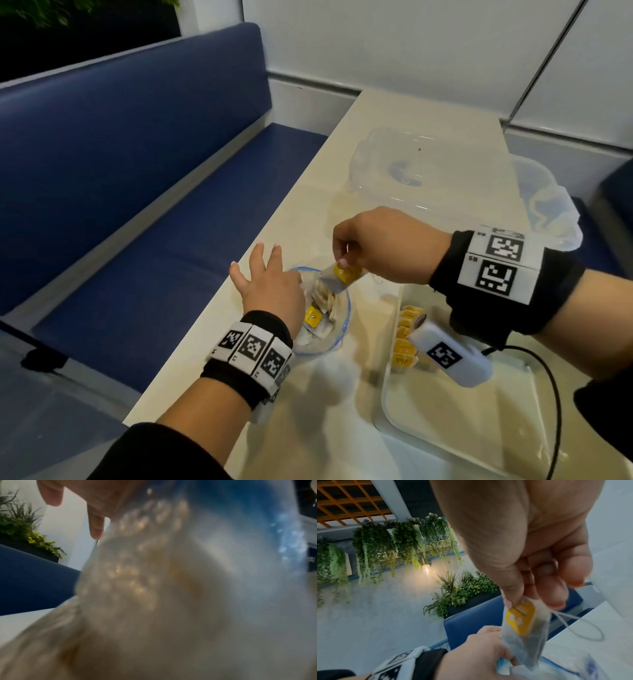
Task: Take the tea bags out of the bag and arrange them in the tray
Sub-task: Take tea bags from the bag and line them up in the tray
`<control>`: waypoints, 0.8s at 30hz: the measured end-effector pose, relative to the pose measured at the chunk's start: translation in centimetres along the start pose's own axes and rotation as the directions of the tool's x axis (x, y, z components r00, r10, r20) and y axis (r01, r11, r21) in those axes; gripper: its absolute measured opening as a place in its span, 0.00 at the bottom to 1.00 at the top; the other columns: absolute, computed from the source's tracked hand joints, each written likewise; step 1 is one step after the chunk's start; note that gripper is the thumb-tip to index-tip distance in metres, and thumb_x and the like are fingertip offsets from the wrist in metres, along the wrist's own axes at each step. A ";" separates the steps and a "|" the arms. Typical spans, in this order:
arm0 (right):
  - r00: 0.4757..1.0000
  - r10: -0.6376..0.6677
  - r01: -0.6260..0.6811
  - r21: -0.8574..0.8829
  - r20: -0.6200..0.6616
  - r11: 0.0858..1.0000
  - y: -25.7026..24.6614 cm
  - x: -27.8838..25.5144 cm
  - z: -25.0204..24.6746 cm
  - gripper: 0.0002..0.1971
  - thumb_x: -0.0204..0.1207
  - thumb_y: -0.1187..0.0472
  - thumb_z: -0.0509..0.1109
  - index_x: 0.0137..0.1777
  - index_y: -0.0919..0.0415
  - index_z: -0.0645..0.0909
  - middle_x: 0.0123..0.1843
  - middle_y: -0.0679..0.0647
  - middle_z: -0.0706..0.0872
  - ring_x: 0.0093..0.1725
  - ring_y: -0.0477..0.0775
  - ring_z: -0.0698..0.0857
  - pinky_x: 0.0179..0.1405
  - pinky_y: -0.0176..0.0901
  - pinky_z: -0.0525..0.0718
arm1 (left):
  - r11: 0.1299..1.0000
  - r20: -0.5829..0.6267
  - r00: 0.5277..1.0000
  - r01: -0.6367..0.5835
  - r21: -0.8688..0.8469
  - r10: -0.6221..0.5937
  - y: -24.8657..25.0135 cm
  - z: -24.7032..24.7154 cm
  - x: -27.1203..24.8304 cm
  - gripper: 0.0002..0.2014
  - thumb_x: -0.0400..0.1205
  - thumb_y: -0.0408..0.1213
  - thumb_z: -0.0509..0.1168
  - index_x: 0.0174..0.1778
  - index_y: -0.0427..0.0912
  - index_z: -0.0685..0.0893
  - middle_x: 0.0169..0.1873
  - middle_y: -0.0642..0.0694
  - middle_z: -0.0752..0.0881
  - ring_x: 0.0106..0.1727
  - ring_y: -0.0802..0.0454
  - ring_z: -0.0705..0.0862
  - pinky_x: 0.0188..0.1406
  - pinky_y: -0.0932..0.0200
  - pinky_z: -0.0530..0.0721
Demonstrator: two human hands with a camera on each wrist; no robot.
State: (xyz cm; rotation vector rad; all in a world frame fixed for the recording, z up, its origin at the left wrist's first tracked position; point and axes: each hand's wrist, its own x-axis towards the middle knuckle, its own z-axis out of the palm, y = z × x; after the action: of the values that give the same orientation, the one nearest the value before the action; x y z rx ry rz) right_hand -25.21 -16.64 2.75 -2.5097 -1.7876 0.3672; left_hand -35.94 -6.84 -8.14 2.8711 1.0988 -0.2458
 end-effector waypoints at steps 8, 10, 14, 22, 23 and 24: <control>0.990 0.106 -0.079 0.267 -0.089 0.961 1.5 -2.4 -0.1 0.11 0.80 0.63 0.63 0.37 0.49 0.72 0.40 0.52 0.84 0.30 0.51 0.86 0.33 0.41 0.82 | 0.804 -0.315 0.949 -0.176 -0.569 -0.015 -1.5 -0.4 -2.2 0.09 0.83 0.49 0.60 0.54 0.57 0.82 0.55 0.59 0.84 0.69 0.55 0.75 0.69 0.55 0.57; 0.986 0.117 -0.076 0.300 -0.121 0.951 1.6 -2.7 -0.2 0.09 0.80 0.62 0.64 0.39 0.50 0.75 0.40 0.51 0.85 0.28 0.48 0.85 0.33 0.38 0.81 | 0.638 -0.331 0.943 -0.234 -0.734 -0.035 -1.6 -1.1 -2.8 0.04 0.83 0.47 0.62 0.44 0.55 0.81 0.40 0.57 0.86 0.50 0.52 0.83 0.49 0.72 0.72; 0.977 0.114 -0.036 0.388 -0.180 0.921 1.5 -3.3 -0.9 0.07 0.80 0.61 0.66 0.41 0.50 0.78 0.39 0.51 0.85 0.26 0.42 0.80 0.31 0.33 0.80 | 0.219 -0.247 0.967 -0.229 -0.949 -0.061 -1.1 -1.8 -3.4 0.06 0.84 0.38 0.60 0.44 0.49 0.80 0.40 0.45 0.88 0.44 0.47 0.86 0.47 0.53 0.85; 0.987 0.030 -0.004 0.158 -0.159 0.987 0.4 -5.0 -3.4 0.01 0.78 0.56 0.69 0.47 0.49 0.81 0.38 0.46 0.84 0.39 0.48 0.80 0.43 0.39 0.76 | -0.648 0.142 0.928 0.344 -0.679 0.344 2.3 -4.0 -4.9 0.08 0.75 0.37 0.52 0.31 0.42 0.71 0.25 0.46 0.73 0.28 0.50 0.80 0.39 0.50 0.85; 0.991 0.030 -0.017 0.101 -0.133 0.995 0.2 -5.0 -3.7 0.04 0.78 0.54 0.69 0.50 0.50 0.81 0.37 0.44 0.82 0.37 0.45 0.78 0.41 0.37 0.74 | -0.634 0.149 0.911 0.377 -0.675 0.383 2.7 -3.9 -4.9 0.07 0.73 0.41 0.54 0.31 0.43 0.71 0.25 0.47 0.73 0.27 0.51 0.78 0.39 0.51 0.85; 0.994 0.037 -0.031 0.057 -0.107 0.998 0.1 -5.1 -4.0 0.06 0.78 0.53 0.69 0.52 0.50 0.80 0.35 0.42 0.79 0.35 0.42 0.76 0.38 0.34 0.73 | -0.616 0.142 0.899 0.392 -0.683 0.414 3.1 -3.8 -5.0 0.10 0.71 0.46 0.58 0.30 0.44 0.71 0.26 0.47 0.74 0.28 0.51 0.79 0.39 0.52 0.85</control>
State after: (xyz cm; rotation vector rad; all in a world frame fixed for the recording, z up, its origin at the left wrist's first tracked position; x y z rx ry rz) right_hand -25.80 -21.06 7.49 -2.4743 -1.6747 0.2728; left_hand -37.01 -12.04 -3.56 0.6390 0.3796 0.1680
